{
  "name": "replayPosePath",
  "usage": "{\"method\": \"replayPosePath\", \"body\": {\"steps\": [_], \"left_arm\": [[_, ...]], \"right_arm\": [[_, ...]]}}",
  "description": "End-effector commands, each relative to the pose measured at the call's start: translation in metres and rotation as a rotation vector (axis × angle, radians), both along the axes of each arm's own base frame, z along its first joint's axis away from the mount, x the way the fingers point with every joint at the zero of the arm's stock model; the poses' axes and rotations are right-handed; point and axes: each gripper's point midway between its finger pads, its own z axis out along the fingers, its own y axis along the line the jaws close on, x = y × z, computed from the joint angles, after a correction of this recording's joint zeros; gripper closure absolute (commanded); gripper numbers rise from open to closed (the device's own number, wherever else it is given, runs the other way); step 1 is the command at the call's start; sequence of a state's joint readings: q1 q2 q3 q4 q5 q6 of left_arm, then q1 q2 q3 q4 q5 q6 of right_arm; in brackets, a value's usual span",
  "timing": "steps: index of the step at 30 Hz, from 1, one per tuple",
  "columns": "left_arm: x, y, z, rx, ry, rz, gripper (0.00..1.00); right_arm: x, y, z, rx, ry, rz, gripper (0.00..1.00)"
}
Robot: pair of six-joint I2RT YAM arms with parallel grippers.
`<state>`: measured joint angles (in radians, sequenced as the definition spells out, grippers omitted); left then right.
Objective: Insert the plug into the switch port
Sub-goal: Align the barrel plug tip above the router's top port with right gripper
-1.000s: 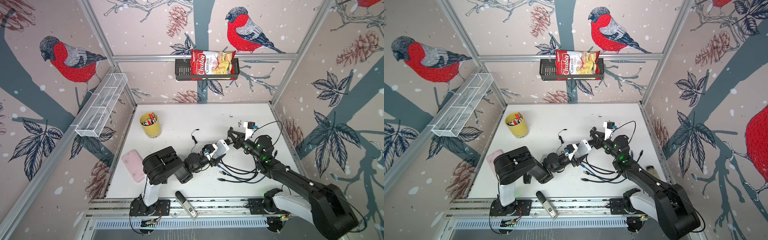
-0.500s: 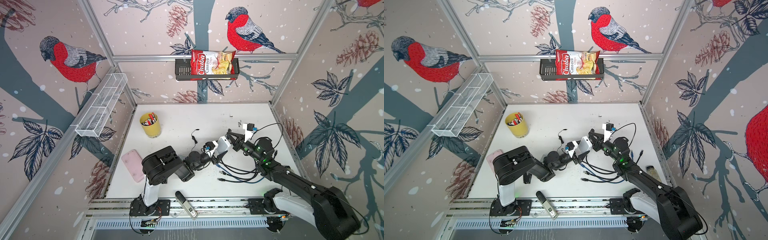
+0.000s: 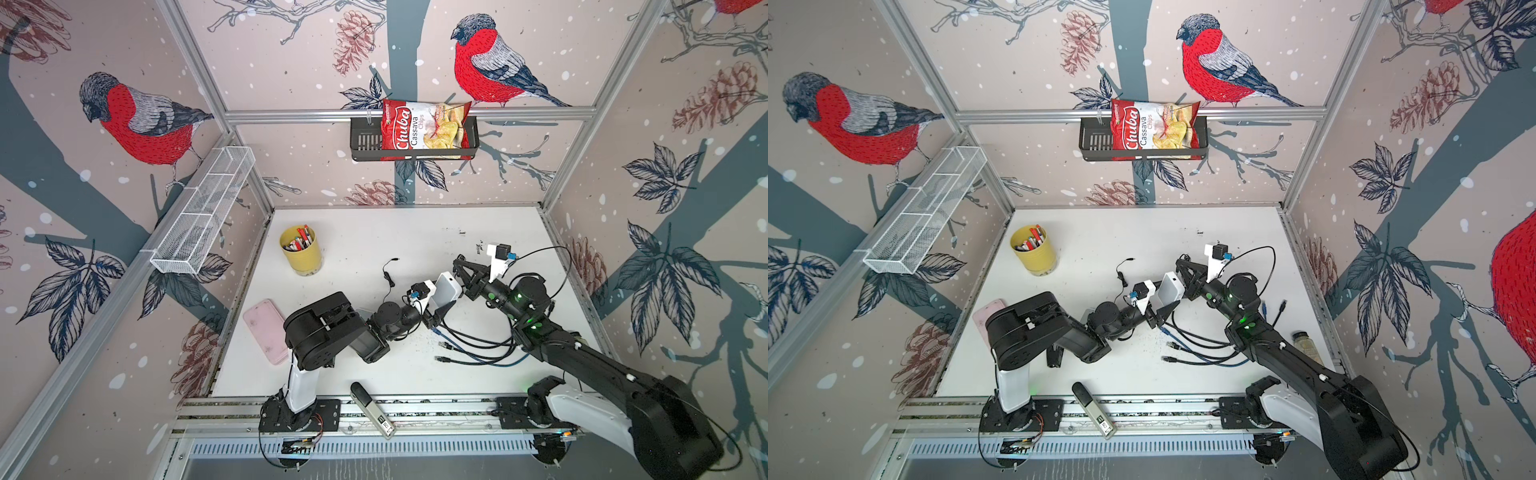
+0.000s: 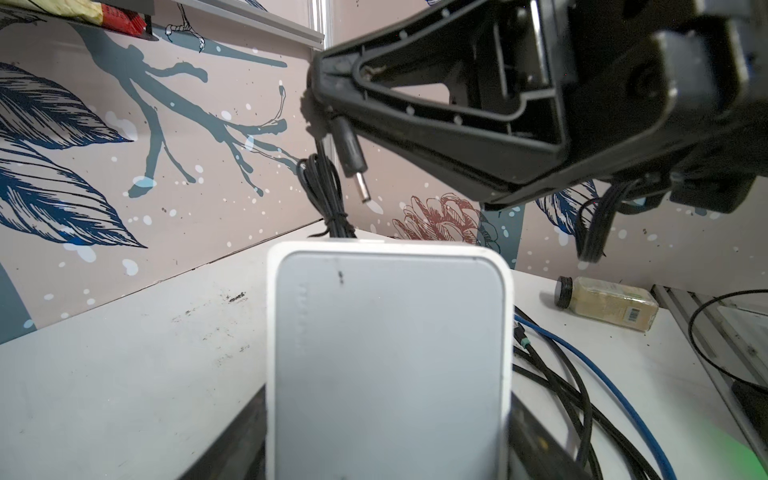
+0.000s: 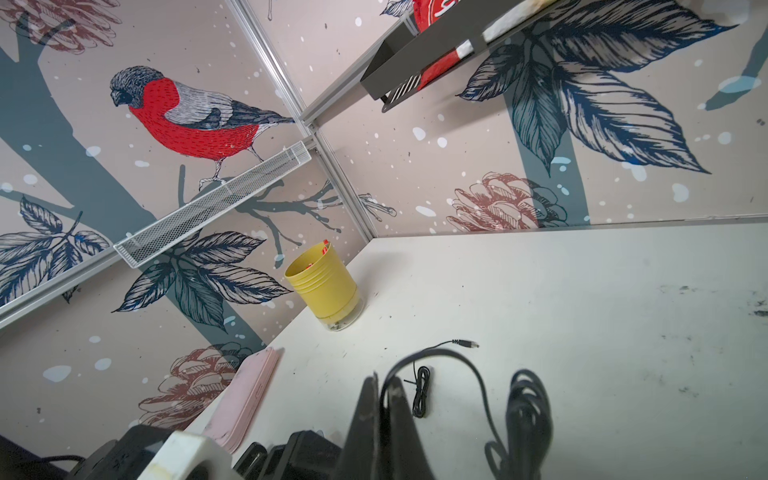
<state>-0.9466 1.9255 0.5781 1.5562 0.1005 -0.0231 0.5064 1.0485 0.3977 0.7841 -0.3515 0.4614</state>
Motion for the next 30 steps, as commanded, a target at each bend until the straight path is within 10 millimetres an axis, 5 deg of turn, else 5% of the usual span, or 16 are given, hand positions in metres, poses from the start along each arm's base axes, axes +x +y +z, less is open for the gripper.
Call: {"method": "replayPosePath", "body": {"steps": [1, 30], "left_arm": [[-0.002, -0.001, 0.012, -0.037, -0.014, -0.006, 0.9], [-0.006, 0.002, 0.054, -0.204, 0.005, -0.041, 0.95]], "right_arm": [[-0.003, 0.003, 0.005, -0.001, -0.037, 0.013, 0.99], [-0.007, 0.005, -0.001, -0.004, -0.036, 0.007, 0.99]]}}
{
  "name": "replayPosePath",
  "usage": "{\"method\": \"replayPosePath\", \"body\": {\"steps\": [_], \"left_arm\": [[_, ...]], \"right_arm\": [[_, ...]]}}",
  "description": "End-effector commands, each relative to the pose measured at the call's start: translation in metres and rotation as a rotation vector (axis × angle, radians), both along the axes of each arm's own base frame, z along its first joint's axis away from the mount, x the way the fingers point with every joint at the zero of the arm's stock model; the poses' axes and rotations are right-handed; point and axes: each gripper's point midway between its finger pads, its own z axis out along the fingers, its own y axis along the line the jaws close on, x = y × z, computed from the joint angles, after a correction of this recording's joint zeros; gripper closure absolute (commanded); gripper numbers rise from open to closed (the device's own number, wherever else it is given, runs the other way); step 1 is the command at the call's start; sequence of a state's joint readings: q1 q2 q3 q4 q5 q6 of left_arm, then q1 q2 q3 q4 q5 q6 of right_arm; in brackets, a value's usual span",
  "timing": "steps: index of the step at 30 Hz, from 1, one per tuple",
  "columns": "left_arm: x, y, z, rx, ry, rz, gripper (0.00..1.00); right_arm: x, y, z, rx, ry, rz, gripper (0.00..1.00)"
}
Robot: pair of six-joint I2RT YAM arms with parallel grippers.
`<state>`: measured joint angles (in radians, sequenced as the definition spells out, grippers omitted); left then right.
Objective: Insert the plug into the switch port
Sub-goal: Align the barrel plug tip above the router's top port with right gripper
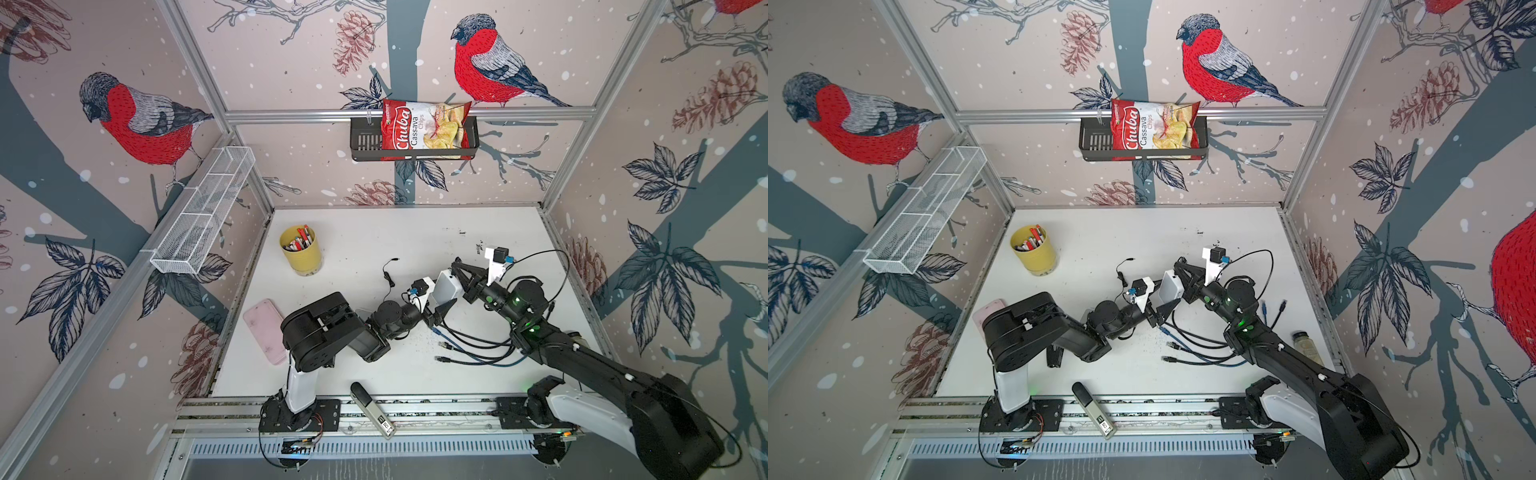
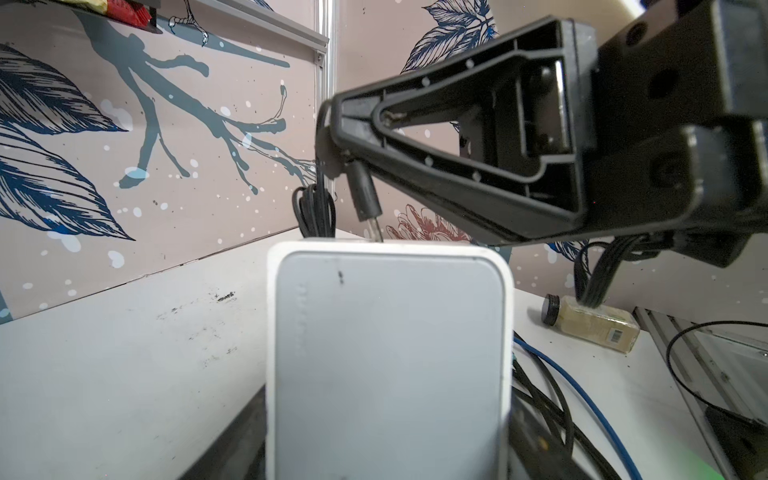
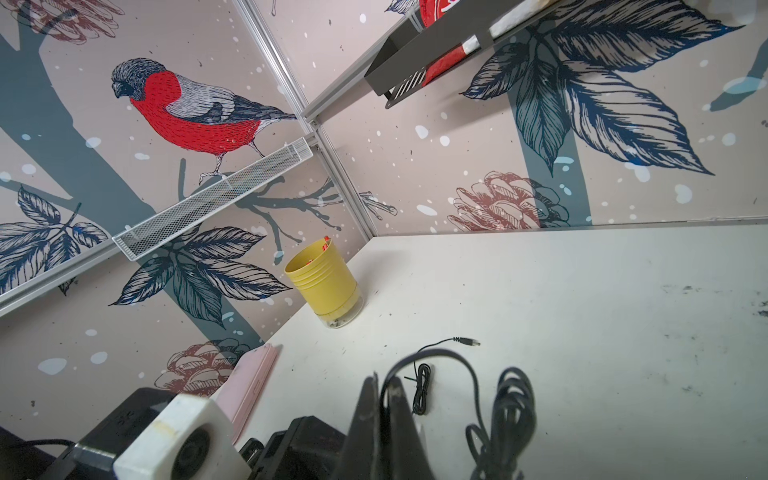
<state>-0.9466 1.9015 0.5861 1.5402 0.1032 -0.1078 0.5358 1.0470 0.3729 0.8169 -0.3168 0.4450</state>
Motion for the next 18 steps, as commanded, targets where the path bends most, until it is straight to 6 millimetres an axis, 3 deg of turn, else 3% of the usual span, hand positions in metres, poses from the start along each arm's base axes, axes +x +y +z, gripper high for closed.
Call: {"method": "replayPosePath", "body": {"steps": [1, 11, 18], "left_arm": [[-0.006, 0.004, 0.048, -0.165, -0.054, -0.023, 0.96], [-0.007, 0.009, 0.074, -0.232, -0.068, -0.02, 0.99], [-0.007, 0.009, 0.077, -0.226, -0.071, -0.016, 1.0]], "right_arm": [[-0.003, 0.002, 0.001, -0.003, -0.015, 0.015, 0.99], [-0.008, 0.0, -0.007, -0.043, -0.006, 0.009, 0.99], [-0.009, 0.002, -0.021, -0.105, 0.009, -0.006, 0.99]]}}
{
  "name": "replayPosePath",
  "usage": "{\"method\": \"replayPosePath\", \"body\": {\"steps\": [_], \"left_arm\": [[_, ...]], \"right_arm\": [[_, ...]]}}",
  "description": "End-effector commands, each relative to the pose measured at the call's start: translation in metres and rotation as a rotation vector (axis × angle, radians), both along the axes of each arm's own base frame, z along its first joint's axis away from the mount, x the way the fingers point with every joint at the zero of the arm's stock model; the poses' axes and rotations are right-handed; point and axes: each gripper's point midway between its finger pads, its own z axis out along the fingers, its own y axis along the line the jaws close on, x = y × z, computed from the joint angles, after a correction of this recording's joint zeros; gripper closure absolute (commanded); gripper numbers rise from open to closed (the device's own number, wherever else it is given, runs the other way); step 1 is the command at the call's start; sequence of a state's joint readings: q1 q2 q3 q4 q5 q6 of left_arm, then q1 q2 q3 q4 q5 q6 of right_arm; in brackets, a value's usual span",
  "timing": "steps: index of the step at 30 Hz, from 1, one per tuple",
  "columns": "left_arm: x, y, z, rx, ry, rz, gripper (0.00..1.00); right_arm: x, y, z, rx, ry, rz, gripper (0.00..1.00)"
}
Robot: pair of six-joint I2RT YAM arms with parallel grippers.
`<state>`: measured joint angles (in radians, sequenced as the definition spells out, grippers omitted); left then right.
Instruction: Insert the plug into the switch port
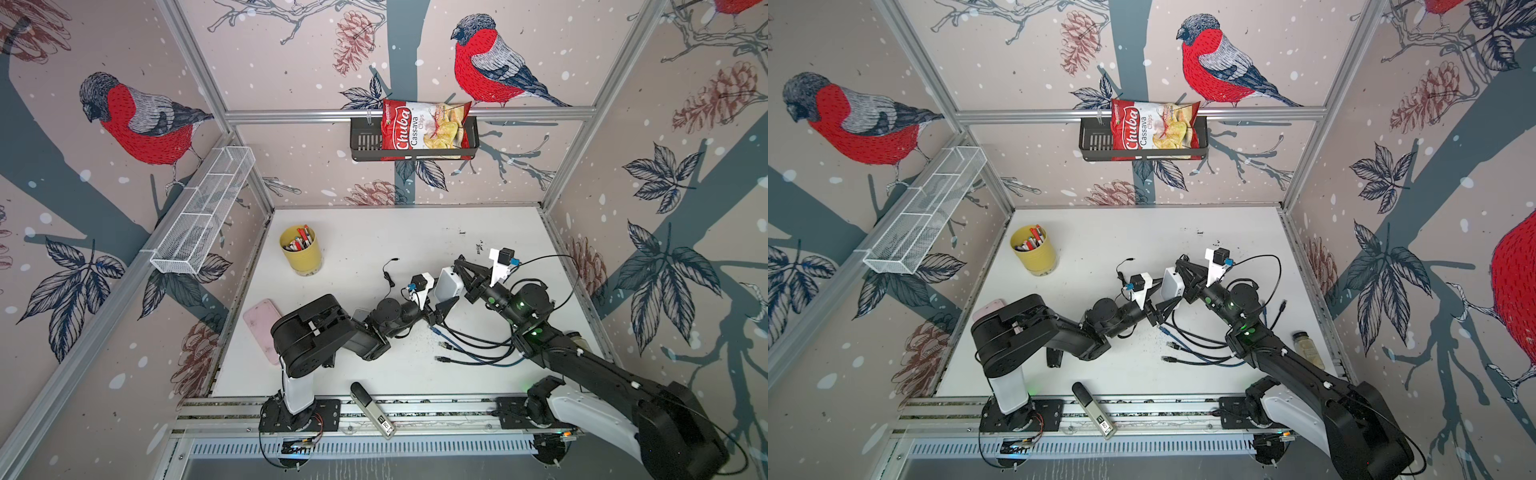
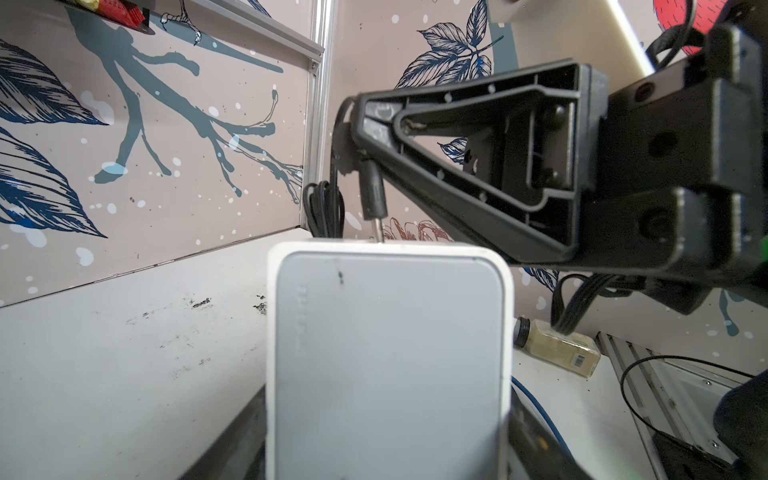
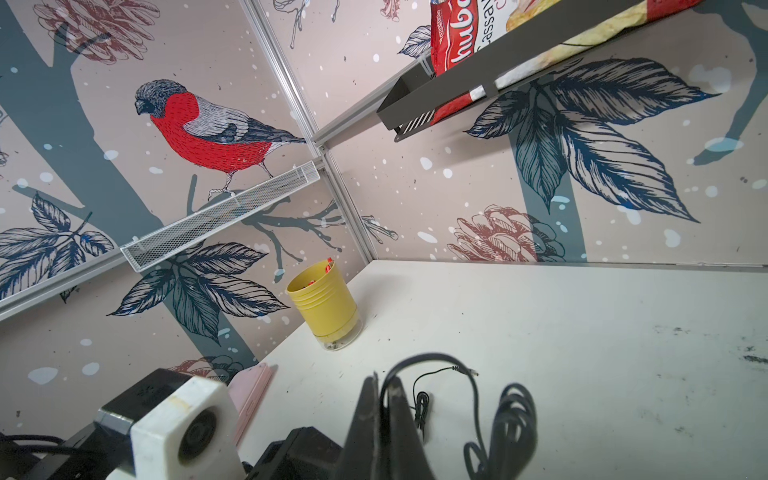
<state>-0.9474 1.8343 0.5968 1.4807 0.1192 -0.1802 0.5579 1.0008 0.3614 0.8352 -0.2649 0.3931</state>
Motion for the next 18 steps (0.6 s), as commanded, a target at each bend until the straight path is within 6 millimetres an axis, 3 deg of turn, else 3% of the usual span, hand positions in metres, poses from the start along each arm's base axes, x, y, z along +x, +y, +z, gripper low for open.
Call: {"method": "replayPosePath", "body": {"steps": [1, 18], "left_arm": [[-0.004, 0.01, 0.057, -0.177, -0.117, 0.02, 1.0], [0.001, 0.021, 0.066, -0.184, -0.141, 0.056, 1.0]], "right_arm": [[-0.004, 0.006, -0.037, -0.109, 0.093, 0.026, 0.99], [-0.01, 0.005, -0.058, -0.164, 0.123, 0.009, 1.0]]}}
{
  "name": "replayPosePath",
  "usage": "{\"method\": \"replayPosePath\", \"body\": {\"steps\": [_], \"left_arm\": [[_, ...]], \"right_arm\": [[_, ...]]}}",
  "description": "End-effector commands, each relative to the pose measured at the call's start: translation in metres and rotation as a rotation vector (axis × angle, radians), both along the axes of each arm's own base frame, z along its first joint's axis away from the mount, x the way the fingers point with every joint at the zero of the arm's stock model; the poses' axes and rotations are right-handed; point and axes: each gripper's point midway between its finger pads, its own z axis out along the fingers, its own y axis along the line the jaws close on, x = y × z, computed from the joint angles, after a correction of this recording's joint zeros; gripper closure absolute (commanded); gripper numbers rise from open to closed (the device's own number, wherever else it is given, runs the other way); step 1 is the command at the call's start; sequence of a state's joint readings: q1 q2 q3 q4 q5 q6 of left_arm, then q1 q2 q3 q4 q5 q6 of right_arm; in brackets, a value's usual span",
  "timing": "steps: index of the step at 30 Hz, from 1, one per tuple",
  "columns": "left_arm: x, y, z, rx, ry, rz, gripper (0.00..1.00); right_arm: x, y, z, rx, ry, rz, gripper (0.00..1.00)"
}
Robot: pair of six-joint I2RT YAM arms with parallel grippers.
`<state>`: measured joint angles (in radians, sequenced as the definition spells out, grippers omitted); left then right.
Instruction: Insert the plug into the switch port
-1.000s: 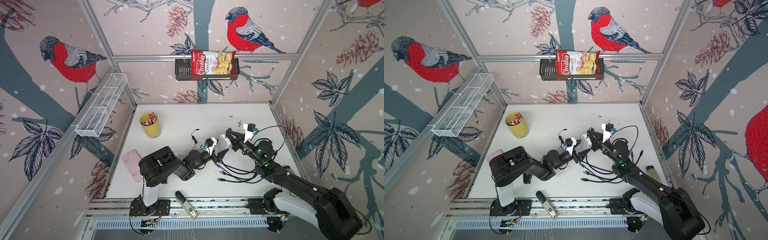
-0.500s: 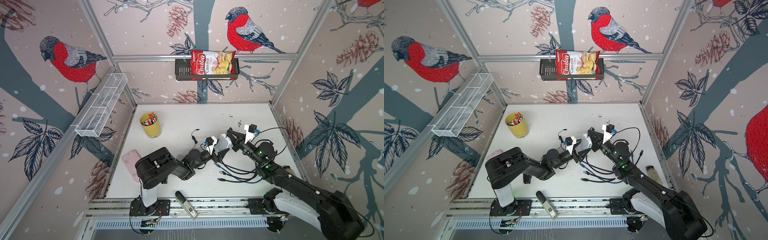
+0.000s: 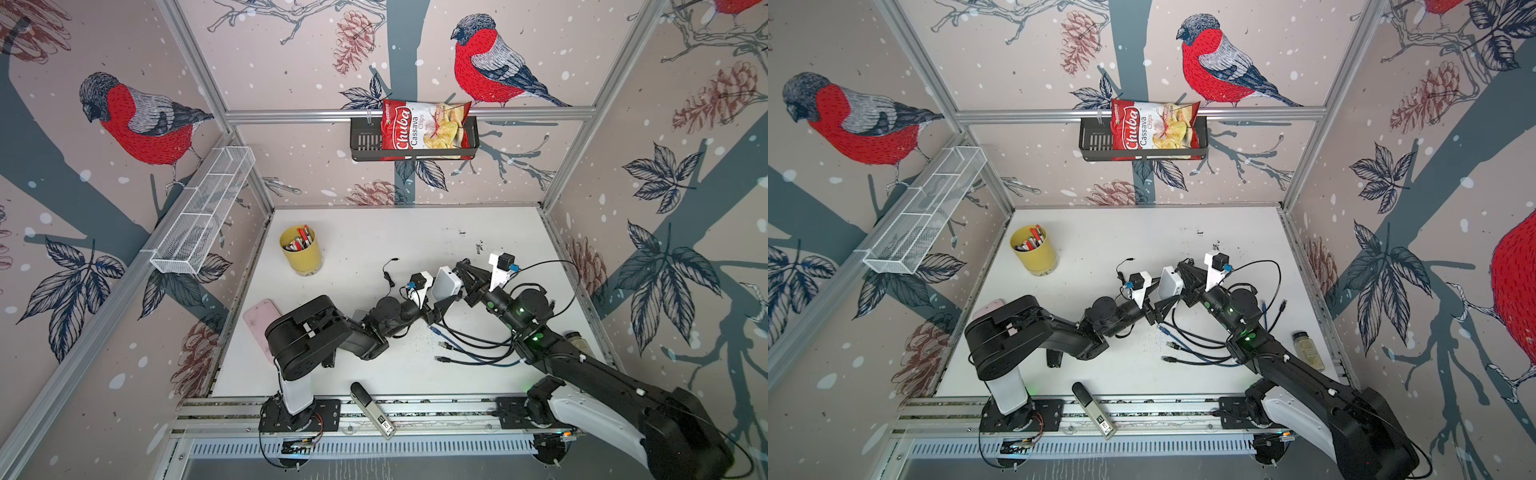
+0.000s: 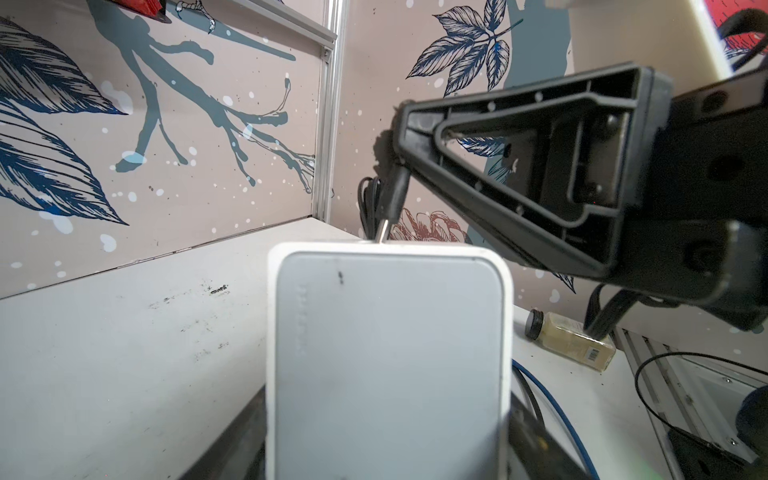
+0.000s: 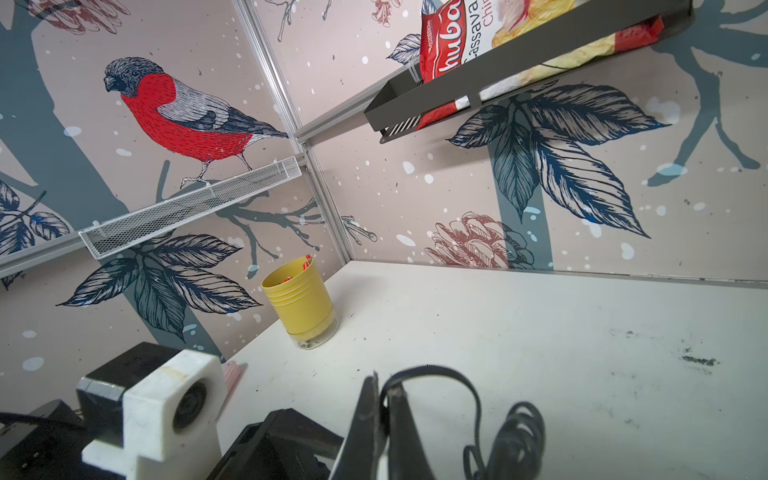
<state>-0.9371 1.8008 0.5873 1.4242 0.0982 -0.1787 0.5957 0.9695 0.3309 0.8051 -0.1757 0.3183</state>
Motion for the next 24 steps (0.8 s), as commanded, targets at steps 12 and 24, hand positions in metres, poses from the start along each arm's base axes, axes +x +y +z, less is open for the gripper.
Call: {"method": "replayPosePath", "body": {"steps": [12, 24], "left_arm": [[0.006, 0.015, 0.037, -0.005, -0.227, 0.107, 1.0], [0.004, 0.035, -0.024, 0.355, -0.324, 0.163, 1.0]], "right_arm": [[-0.002, 0.012, -0.047, -0.146, 0.179, 0.049, 1.0], [0.008, 0.011, -0.04, -0.228, 0.181, 0.038, 1.0]]}}
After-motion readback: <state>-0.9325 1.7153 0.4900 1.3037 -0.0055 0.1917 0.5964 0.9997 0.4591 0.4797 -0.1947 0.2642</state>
